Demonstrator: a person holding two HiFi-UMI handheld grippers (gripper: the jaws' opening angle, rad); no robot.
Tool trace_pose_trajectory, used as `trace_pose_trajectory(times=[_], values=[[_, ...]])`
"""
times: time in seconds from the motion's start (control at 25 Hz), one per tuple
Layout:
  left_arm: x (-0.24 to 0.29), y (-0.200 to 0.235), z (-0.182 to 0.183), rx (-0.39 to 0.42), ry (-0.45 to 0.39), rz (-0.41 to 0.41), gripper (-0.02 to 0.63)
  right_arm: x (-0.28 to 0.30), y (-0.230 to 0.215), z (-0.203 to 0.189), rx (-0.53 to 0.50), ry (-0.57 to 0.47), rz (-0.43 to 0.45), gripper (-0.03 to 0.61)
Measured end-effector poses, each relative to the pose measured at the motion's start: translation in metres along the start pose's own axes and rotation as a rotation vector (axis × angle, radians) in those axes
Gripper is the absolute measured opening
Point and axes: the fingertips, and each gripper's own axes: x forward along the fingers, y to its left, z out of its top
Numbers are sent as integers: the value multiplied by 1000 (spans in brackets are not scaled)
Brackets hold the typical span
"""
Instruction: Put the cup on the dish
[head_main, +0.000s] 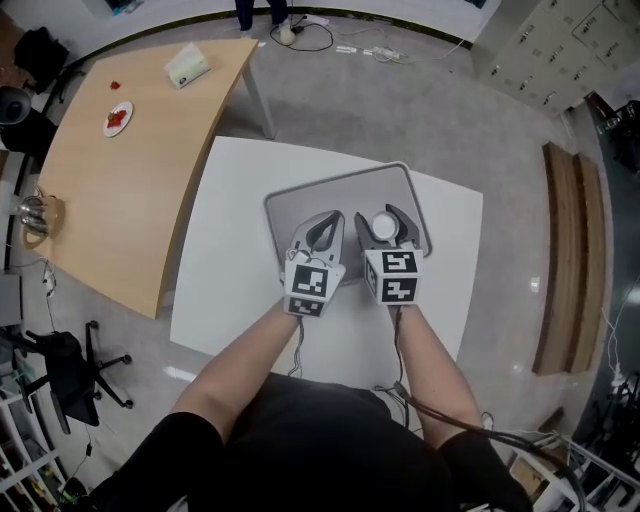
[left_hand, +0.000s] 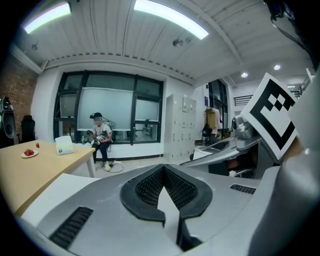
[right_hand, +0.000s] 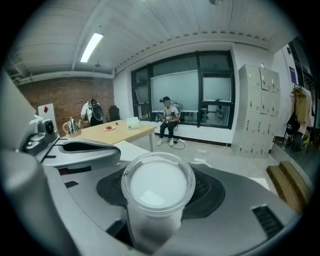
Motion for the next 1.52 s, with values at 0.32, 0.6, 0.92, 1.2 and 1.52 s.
trace_pose_trajectory(times=[0.32, 0.6, 0.92, 1.2, 1.52], values=[[42, 30, -41, -31, 57, -4, 8, 83, -11, -39, 26, 91, -34, 256], [45, 42, -57, -94, 81, -10, 8, 97, -10, -54, 11, 99, -57, 256], [34, 43, -49, -85, 63, -6, 8, 88, -6, -45, 18, 88, -36, 256], [-6, 32, -1, -48, -12, 14, 8, 21, -3, 12, 31, -55, -65, 256], [-89, -19, 74, -33, -129, 38, 8, -119, 10, 73, 57, -332, -110, 149]])
